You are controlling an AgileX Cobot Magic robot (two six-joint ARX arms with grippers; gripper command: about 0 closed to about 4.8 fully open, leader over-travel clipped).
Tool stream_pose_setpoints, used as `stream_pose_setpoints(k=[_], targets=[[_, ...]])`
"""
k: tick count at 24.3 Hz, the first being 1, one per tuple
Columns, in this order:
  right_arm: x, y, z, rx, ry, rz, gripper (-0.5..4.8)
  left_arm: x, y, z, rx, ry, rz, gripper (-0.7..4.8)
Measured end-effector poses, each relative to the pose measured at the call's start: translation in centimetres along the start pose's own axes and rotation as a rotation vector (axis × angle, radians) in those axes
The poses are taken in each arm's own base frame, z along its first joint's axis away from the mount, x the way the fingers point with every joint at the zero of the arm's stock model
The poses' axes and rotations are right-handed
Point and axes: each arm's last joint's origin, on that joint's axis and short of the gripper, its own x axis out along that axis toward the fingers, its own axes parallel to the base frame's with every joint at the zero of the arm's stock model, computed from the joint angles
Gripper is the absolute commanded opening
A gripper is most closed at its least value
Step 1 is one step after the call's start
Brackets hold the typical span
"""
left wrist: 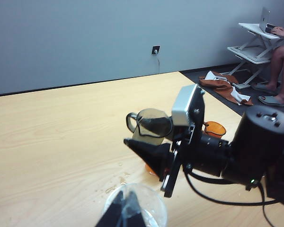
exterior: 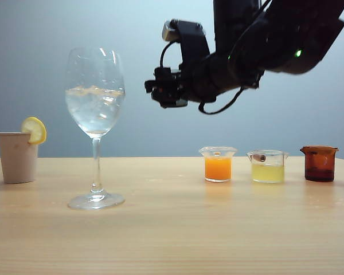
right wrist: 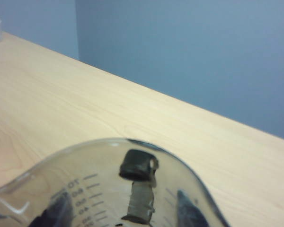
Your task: Pick up the first measuring cup from the left, pour the coconut rum inside into the goblet, and finally put the measuring cup back in its original place.
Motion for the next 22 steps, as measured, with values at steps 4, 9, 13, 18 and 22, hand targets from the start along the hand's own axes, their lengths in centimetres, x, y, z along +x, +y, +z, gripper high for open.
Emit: stream_pose_setpoints(k=[4, 9, 13, 18, 22], targets=[[0.5, 0.2, -1.5, 0.006, 0.009, 0.002, 1.16, 0.0, 0.0, 0.0, 0.0, 0.0, 0.0, -0.05], [1.0, 0.7, -3.4, 0.014, 0.042, 0.03, 1.16, 0.0, 0.0, 0.0, 0.0, 0.0, 0.0, -0.06], [1.1, 0.9, -3.5, 0.021, 0.03, 0.058, 1.16, 0.0, 0.0, 0.0, 0.0, 0.0, 0.0, -0.05], [1.1, 1.9, -3.3, 0.029, 0.013, 0.095, 1.16, 0.0, 0.0, 0.0, 0.0, 0.0, 0.0, -0.05], [1.4, 2.5, -4.6, 0.031, 0.037, 0.107, 1.16, 0.0, 0.0, 0.0, 0.0, 0.0, 0.0, -0.06]])
